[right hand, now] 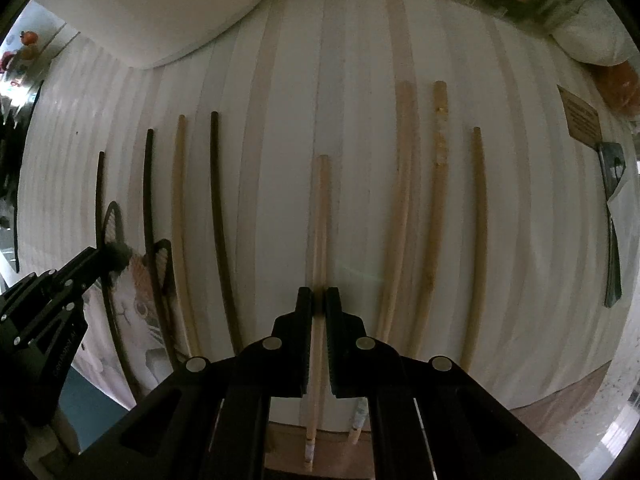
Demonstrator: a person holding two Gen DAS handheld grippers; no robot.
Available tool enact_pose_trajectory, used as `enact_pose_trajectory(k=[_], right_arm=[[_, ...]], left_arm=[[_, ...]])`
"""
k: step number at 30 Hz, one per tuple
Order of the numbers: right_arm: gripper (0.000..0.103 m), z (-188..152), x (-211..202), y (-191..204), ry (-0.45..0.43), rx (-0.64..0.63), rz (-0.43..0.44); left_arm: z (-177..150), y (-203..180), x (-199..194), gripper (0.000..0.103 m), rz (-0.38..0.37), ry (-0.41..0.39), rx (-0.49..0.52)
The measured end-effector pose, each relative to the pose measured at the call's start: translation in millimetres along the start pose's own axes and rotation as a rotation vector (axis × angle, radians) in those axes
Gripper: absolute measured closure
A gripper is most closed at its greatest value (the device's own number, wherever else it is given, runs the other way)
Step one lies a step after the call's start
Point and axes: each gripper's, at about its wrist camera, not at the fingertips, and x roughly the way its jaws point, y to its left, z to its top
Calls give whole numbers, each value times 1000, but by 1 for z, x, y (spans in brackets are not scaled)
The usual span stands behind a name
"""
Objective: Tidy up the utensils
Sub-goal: 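Grasp a dark chopstick with the left tool while the right tool grasps a light wooden one, then lift both chopsticks and insert them into the white utensil holder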
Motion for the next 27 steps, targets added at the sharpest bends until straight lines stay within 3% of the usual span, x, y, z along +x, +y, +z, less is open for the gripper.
enact_pose_trajectory(k=[5, 15, 27], right_arm=[[96, 20, 1, 7, 8, -3, -11], [96, 20, 2, 9, 19, 3, -36], [97, -1, -31, 5, -191, 28, 47]], left_arm=[[10, 8, 0, 97, -7, -3, -12], [29, -1, 6, 99, 26, -34, 3], [22, -5, -38, 100, -6, -123, 13]])
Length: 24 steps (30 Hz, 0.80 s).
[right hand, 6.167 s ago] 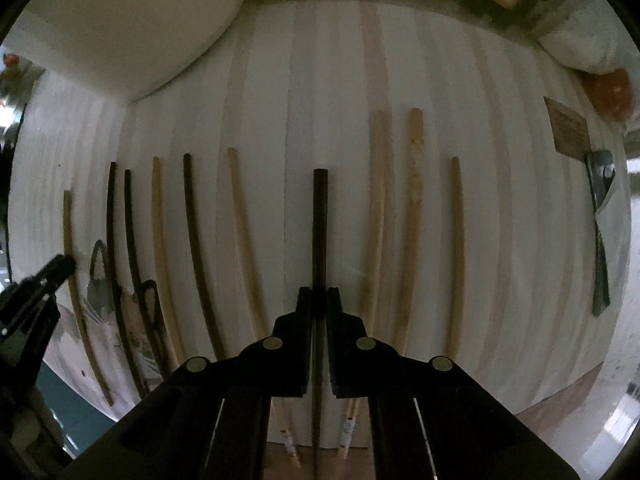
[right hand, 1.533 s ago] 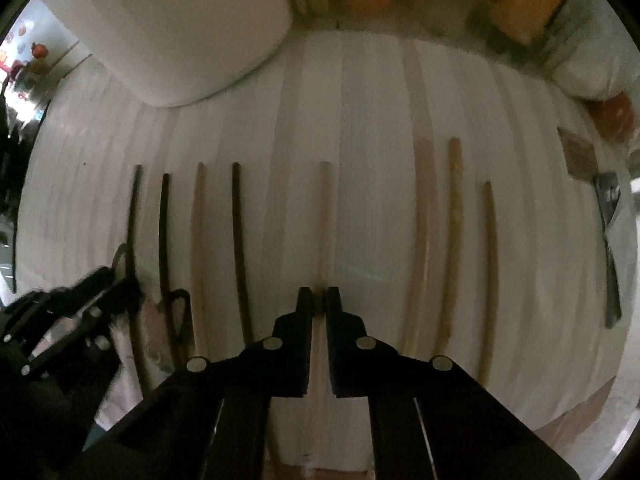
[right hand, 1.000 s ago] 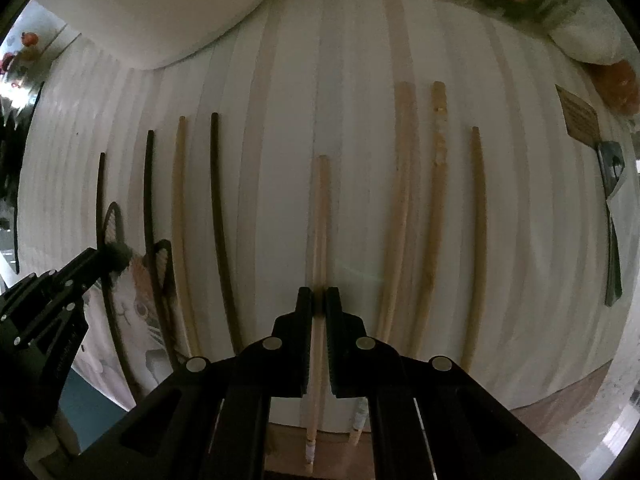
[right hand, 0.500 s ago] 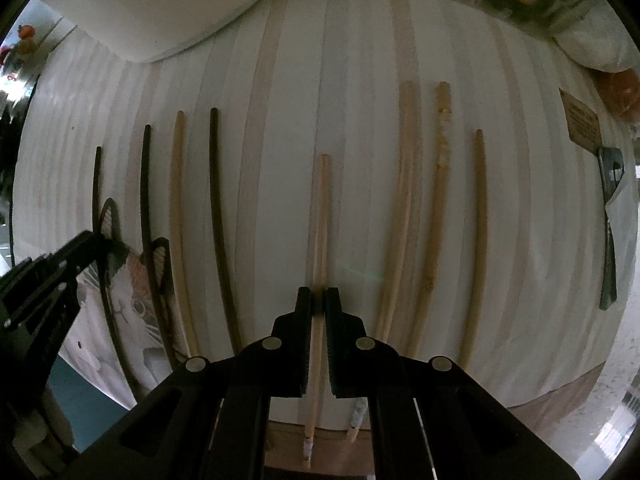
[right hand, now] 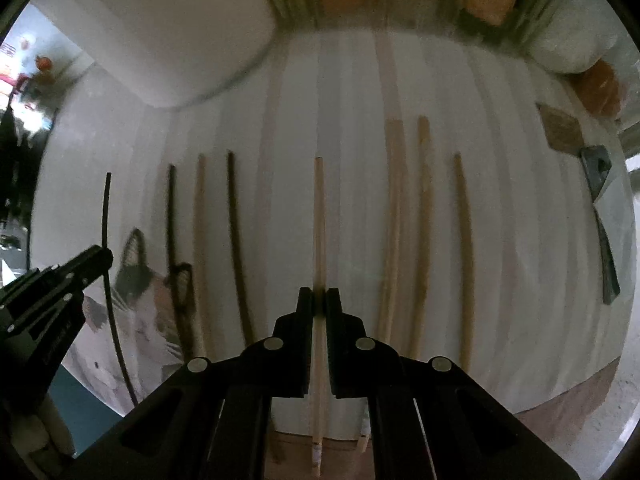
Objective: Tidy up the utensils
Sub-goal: 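Lift both chopsticks and insert them into the white utensil holder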
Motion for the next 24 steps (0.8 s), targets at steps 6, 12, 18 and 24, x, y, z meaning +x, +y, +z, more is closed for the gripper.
enact_pose_trajectory(k=[6, 12, 18, 24], right_arm=[[97, -3, -29, 10, -107, -11, 46], [97, 4, -70, 19, -226, -24, 80], [97, 28, -137, 33, -387, -25, 136], [97, 69, -206, 42, -551, -21, 191]], left_arm=[[8, 4, -39, 100, -9, -83, -2], [24, 5, -87, 100, -46, -195, -24], [50, 11, -145, 100, -99, -330, -32], [80, 14, -209, 100, -144, -472, -31]])
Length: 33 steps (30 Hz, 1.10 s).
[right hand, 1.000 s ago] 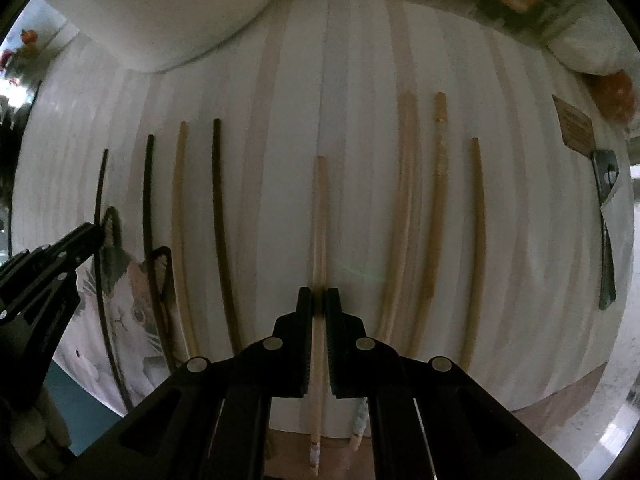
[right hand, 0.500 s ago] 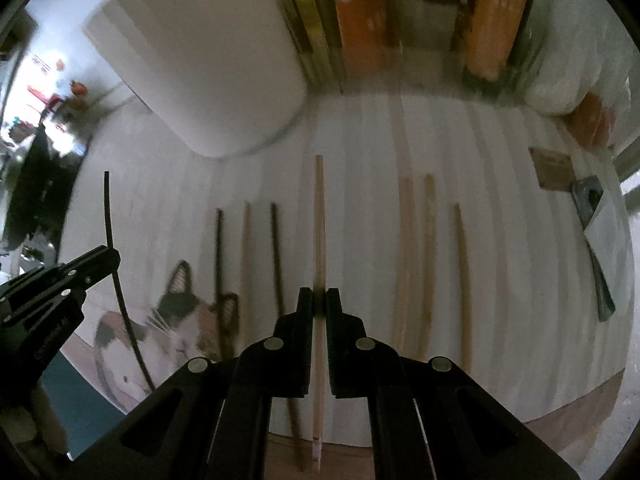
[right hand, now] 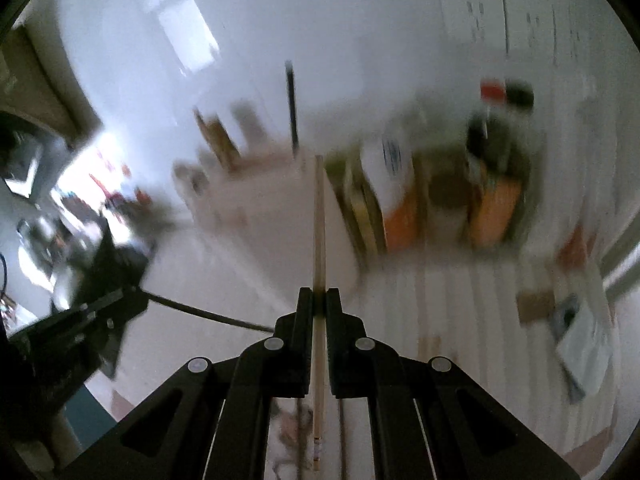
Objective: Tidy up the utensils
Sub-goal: 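Lift both chopsticks and insert them into the white utensil holder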
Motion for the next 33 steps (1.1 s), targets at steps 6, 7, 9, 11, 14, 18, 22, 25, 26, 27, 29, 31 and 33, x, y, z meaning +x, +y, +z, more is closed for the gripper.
enact_pose_trajectory(k=[6, 7, 9, 11, 14, 18, 22, 25, 26, 27, 29, 31, 33], right_arm=[[97, 82, -32, 14, -167, 9, 32], [97, 94, -34, 17, -188, 10, 37], [97, 113, -37, 21, -224, 13, 44], [97, 132, -36, 27, -254, 13, 49], [97, 152, -29, 36, -274, 8, 52], [97, 172, -9, 46, -285, -6, 52], [97, 189, 19, 51, -283, -9, 44], [97, 192, 42, 50, -285, -7, 35], [97, 192, 52, 49, -286, -3, 27], [97, 192, 58, 48, -286, -2, 28], [97, 190, 72, 47, -288, -2, 26], [97, 189, 83, 47, -281, -9, 28], [97, 187, 92, 48, -266, -20, 34]], left_arm=[[58, -4, -29, 100, -5, -123, 9], [68, -4, -31, 100, -4, -140, 12], [84, -4, -34, 100, 1, -166, 10], [98, -3, -34, 100, 12, -187, 14], [117, -1, -29, 100, 16, -208, 13], [137, 1, -14, 100, 26, -210, 24], [147, 6, 13, 100, 18, -163, 29], [146, 10, 36, 100, 10, -116, 30], [145, 11, 43, 100, 13, -104, 32], [145, 12, 48, 100, 14, -93, 32], [143, 16, 62, 100, 19, -66, 29], [142, 21, 72, 100, 22, -49, 18], [142, 25, 77, 96, 37, -31, 0]])
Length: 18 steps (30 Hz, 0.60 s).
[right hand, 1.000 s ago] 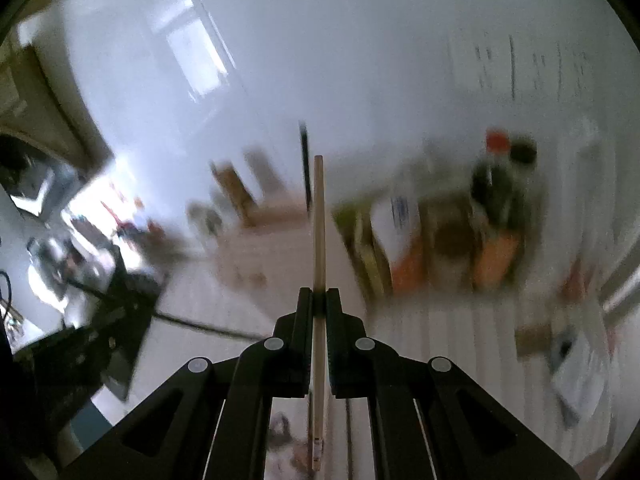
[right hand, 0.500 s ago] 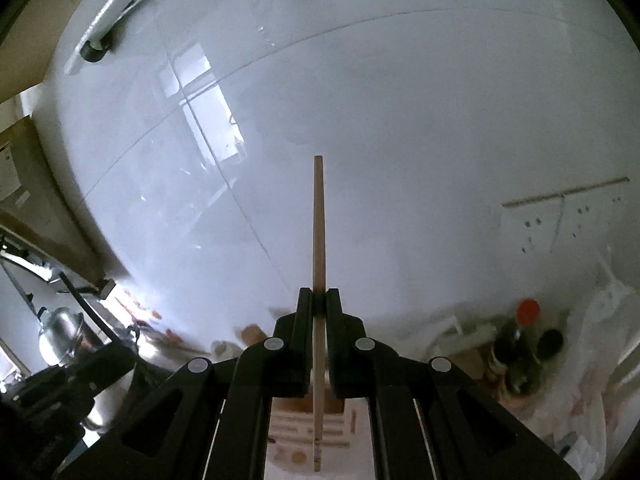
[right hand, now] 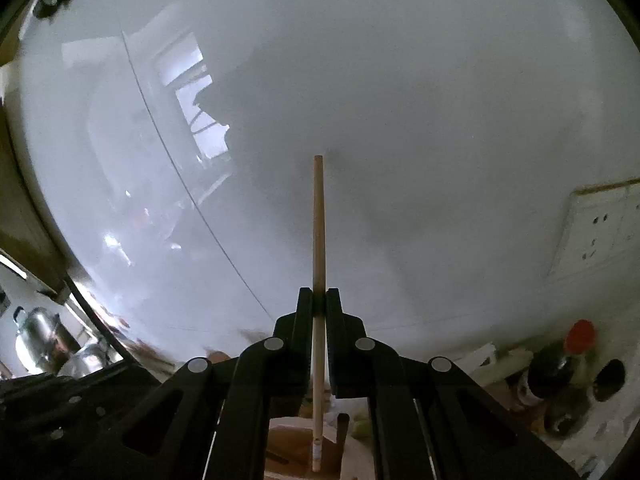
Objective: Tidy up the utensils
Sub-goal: 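Lift both chopsticks and insert them into the white utensil holder, then open both tools to release the chopsticks into the holder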
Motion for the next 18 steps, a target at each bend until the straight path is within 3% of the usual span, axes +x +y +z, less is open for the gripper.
enact_pose_trajectory(k=[3, 5, 6, 7, 9, 11, 13, 15, 18], right_arm=[[96, -5, 8, 2, 48, -9, 10], [96, -8, 7, 1, 67, 3, 19], [94, -9, 5, 1, 70, 5, 14], [87, -9, 1, 0, 73, 12, 14], [72, -11, -10, -4, 71, 30, 17], [57, -10, -25, -8, 67, 40, 9], [44, -15, -42, -17, 66, 54, -5], [39, -21, -61, -24, 70, 60, -33], [20, -35, -83, -32, 82, 58, -90]], left_arm=[[-1, 5, 0, 94, 48, 16, -24], [-3, 7, -5, 86, 93, 7, -31], [-4, 10, -9, 66, 102, 2, -39], [-4, 12, -12, 34, 108, -6, -46], [-9, 17, -23, 12, 133, -40, -65], [-16, 20, -32, 11, 135, -60, -76], [-24, 22, -38, 0, 149, -65, -81], [-37, 25, -41, 0, 172, -63, -89], [-60, 25, -42, 0, 205, -38, -89]])
